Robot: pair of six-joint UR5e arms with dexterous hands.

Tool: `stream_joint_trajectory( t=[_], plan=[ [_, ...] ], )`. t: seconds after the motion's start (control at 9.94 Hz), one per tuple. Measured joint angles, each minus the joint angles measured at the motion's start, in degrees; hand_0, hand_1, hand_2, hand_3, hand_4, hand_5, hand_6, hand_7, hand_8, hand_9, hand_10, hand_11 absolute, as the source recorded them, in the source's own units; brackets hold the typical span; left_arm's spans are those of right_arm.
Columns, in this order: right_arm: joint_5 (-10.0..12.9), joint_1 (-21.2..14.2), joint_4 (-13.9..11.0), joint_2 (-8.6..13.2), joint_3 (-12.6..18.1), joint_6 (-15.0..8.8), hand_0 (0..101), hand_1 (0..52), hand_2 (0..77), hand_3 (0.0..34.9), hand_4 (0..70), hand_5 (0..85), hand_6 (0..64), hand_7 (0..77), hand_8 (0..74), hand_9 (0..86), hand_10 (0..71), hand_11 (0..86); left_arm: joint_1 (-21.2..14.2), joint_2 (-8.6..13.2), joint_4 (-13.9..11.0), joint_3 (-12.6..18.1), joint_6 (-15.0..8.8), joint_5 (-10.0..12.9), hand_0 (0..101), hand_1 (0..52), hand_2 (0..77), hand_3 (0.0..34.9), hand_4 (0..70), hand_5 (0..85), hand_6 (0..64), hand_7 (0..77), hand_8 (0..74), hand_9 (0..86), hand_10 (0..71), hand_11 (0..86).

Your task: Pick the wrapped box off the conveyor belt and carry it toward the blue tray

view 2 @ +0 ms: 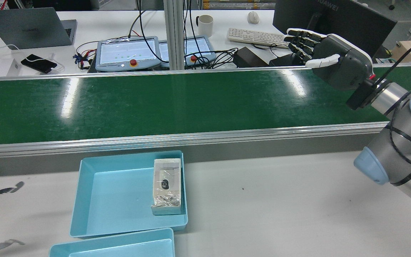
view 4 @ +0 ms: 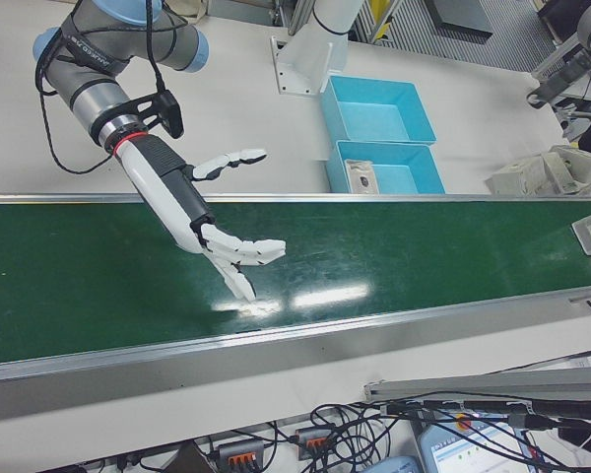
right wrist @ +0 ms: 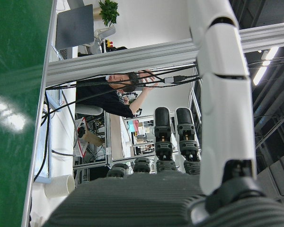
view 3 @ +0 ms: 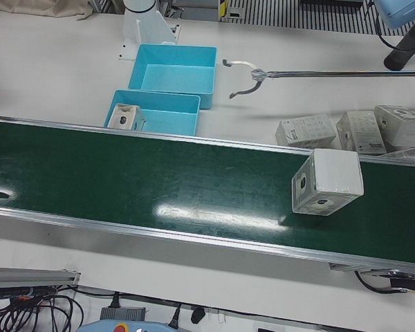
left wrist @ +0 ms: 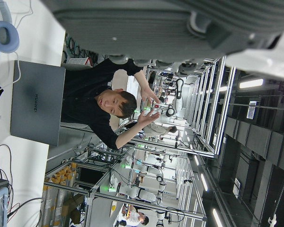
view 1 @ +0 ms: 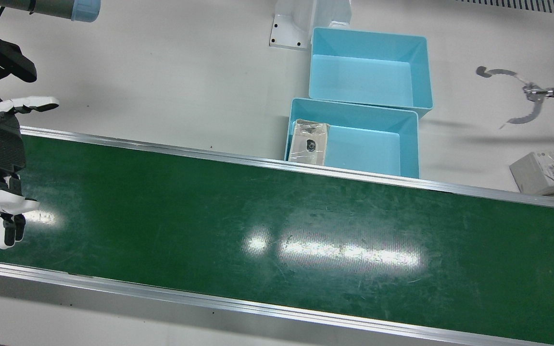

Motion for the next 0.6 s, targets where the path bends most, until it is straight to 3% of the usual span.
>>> stream_joint_trajectory(
  t=[0.6],
  plan=[
    [0.04, 0.25, -0.11, -0.18, 0.13, 0.22, 51, 16.9, 12.0, 0.4, 22.4, 16.4, 9.3, 24.5, 2.7, 3.8, 0.5, 2.2, 0.00, 0.00, 0.00, 0.00, 0.00, 0.00, 0, 0.0, 1.1, 0.0, 0.0, 0.5, 0.0, 0.5, 0.5, 0.5, 0.5, 0.0]
  ],
)
